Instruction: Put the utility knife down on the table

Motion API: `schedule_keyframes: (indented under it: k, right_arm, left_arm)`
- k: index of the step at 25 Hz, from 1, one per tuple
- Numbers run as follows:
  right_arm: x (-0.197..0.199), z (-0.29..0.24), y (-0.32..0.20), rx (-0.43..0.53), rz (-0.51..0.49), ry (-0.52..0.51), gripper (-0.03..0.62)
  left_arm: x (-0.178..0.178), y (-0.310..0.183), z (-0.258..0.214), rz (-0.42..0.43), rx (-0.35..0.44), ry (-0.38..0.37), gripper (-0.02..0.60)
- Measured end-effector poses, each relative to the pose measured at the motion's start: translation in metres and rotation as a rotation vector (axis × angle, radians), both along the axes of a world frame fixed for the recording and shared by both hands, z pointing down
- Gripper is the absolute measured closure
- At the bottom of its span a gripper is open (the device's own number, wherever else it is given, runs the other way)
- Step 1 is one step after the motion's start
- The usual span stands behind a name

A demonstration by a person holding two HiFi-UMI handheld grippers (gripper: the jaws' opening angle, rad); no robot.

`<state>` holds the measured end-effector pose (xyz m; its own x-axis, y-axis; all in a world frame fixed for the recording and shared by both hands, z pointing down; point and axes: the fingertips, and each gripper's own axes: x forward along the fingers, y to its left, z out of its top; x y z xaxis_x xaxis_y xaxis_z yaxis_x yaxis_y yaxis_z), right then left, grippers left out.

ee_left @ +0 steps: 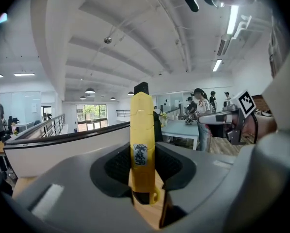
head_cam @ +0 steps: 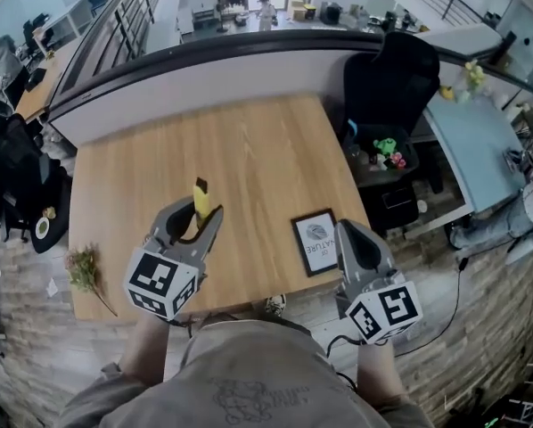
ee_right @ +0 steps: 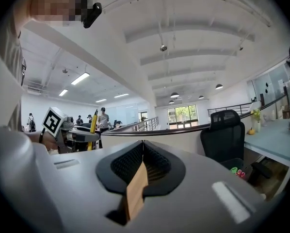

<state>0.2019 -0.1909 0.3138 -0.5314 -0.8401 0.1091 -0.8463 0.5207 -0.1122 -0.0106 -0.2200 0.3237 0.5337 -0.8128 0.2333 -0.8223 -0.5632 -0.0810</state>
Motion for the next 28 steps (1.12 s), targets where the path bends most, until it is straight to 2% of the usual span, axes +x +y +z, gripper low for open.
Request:
schedule_keyframes:
  k: [8,14,21,25,28]
  right_arm:
    - [0.032,0.009,-0.035,-0.022,-0.058,-0.012,0.583]
    - [0.035,0.023,-0.048,-0.053,-0.063,-0.027,0.583]
    - [0.022,0.029,-0.058,-0.076,-0.057,-0.019,0.583]
    - [0.016,0.031,-0.063,-0.092,-0.040,-0.030,0.583]
    - [0.008,0.033,-0.067,-0.099,-0.034,-0.015,0.583]
  left_arm:
    - [0.017,-0.024,-0.001,-0.090,-0.004,-0.016,0.468]
    - [0.023,-0.032,0.004,-0.090,-0.019,-0.035,0.468]
    - [0.014,-0.041,0.007,-0.073,-0.048,-0.029,0.468]
    - [0.007,-0.052,0.015,-0.058,-0.073,-0.055,0.468]
    - [0.001,-0.063,0.019,-0.038,-0.084,-0.106,0.468]
